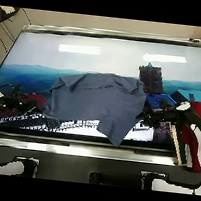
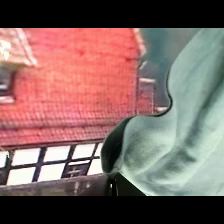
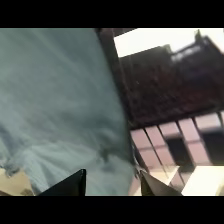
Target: Fold the shirts.
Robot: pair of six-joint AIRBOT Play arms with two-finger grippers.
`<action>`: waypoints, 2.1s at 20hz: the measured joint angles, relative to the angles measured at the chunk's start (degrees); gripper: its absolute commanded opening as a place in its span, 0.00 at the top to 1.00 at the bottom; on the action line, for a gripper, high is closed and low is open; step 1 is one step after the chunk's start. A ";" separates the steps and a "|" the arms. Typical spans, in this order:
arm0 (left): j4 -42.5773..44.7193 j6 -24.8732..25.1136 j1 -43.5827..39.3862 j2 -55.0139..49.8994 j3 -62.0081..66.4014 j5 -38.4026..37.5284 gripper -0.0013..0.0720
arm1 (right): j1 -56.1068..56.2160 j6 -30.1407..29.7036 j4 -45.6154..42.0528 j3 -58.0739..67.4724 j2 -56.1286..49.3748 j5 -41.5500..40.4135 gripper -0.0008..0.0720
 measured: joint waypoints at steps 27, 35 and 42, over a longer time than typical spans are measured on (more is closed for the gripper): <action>-7.19 -5.66 0.00 40.89 56.35 16.98 0.95 | 5.99 7.06 -38.75 56.22 49.16 -13.79 0.94; -1.40 -8.74 -0.83 28.85 47.04 3.17 0.95 | 6.16 10.38 -40.24 53.86 32.26 13.66 0.94; 2.45 -5.20 -6.16 0.46 33.03 3.74 0.95 | 6.19 8.98 -26.49 43.87 -1.49 7.98 0.94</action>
